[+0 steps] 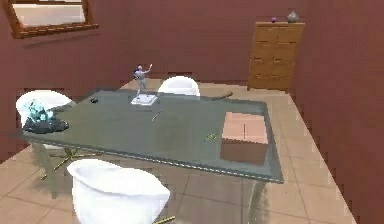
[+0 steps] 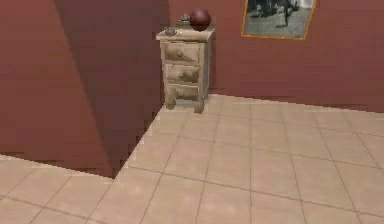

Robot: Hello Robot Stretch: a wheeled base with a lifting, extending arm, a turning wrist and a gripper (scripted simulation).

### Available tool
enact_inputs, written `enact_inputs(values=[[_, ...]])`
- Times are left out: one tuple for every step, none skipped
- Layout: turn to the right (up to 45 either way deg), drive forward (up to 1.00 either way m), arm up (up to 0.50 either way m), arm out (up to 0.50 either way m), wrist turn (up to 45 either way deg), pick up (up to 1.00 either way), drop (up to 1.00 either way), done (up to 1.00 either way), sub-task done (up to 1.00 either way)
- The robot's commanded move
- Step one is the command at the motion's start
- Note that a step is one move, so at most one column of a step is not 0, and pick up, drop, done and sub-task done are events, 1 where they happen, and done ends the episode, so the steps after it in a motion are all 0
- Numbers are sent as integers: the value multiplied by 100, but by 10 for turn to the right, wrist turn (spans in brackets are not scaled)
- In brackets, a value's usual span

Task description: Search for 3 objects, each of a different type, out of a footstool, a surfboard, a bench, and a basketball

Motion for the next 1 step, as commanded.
enact_inputs(values=[[0,10,0,0,0,0,0,0,0]])
